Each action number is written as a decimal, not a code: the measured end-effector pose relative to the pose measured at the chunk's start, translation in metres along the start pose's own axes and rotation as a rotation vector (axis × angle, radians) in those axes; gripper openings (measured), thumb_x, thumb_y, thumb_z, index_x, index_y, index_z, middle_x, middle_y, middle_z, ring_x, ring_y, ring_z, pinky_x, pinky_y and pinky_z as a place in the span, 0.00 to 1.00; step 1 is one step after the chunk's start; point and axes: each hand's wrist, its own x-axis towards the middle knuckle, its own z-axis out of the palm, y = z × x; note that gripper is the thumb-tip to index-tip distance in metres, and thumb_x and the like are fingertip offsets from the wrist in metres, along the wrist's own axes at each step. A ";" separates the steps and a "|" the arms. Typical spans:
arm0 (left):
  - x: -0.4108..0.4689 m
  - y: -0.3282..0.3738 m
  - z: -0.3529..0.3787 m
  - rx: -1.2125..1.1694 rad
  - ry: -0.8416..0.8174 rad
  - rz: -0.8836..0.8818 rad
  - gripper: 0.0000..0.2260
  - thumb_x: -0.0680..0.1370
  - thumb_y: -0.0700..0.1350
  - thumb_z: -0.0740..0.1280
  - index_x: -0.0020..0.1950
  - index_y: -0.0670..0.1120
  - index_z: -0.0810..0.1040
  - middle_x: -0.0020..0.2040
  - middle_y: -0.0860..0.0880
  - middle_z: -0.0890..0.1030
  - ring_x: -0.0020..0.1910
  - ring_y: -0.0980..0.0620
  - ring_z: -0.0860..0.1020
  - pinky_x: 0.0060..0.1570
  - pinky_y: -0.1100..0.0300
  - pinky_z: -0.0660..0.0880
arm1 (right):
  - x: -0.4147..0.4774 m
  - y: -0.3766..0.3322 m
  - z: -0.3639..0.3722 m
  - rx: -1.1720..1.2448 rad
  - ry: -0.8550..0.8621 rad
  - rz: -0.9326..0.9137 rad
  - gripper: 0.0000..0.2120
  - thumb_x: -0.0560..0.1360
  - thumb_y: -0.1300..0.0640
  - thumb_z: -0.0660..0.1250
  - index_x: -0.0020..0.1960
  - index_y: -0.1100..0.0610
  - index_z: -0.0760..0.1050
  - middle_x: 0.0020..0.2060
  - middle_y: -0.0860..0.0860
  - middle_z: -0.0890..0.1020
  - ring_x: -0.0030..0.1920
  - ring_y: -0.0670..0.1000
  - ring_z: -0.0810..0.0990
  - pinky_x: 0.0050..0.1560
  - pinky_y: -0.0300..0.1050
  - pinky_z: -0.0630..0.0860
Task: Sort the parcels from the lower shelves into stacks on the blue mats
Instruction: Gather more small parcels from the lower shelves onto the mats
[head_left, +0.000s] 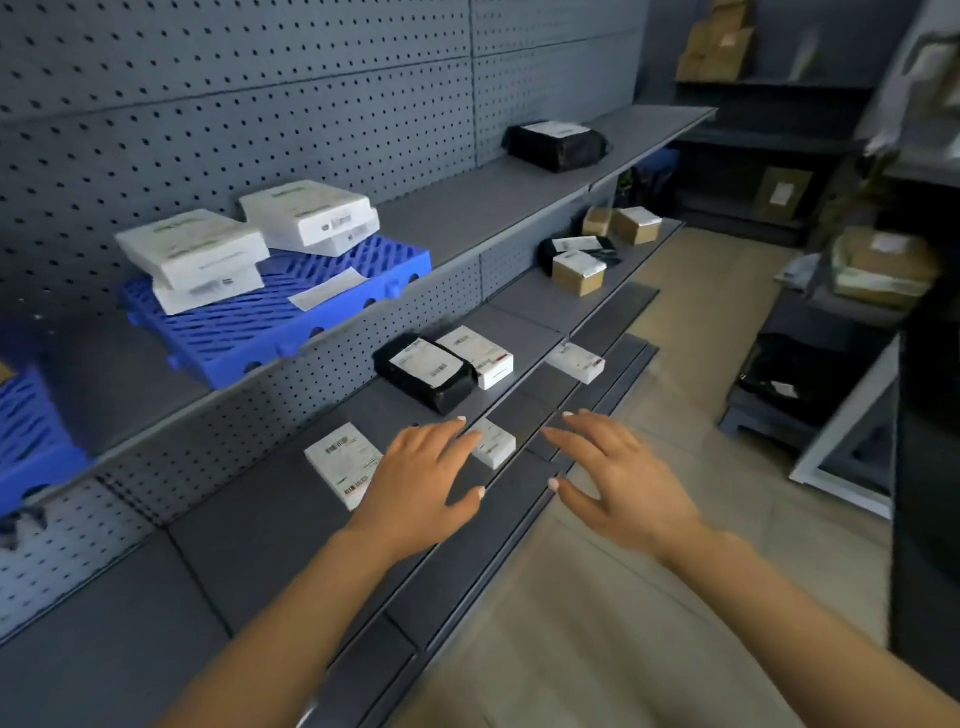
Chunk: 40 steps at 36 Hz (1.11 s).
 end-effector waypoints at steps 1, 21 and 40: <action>0.008 0.001 0.006 -0.005 -0.012 -0.004 0.27 0.74 0.59 0.59 0.69 0.46 0.72 0.68 0.46 0.73 0.63 0.45 0.73 0.64 0.47 0.68 | 0.002 0.008 0.000 -0.002 -0.003 0.012 0.25 0.76 0.42 0.57 0.68 0.52 0.71 0.64 0.54 0.75 0.67 0.57 0.72 0.63 0.55 0.72; 0.200 -0.045 0.109 -0.029 -0.066 -0.066 0.27 0.70 0.59 0.58 0.64 0.47 0.75 0.61 0.47 0.79 0.58 0.45 0.78 0.58 0.46 0.73 | 0.145 0.160 0.042 -0.012 -0.172 0.046 0.25 0.75 0.42 0.59 0.68 0.53 0.71 0.63 0.55 0.76 0.64 0.58 0.74 0.60 0.56 0.75; 0.273 -0.099 0.153 0.022 -0.122 -0.391 0.28 0.70 0.61 0.60 0.63 0.46 0.78 0.59 0.46 0.80 0.53 0.46 0.80 0.54 0.48 0.76 | 0.294 0.251 0.122 0.087 -0.467 -0.178 0.27 0.80 0.46 0.60 0.76 0.51 0.59 0.74 0.52 0.62 0.74 0.55 0.59 0.71 0.49 0.60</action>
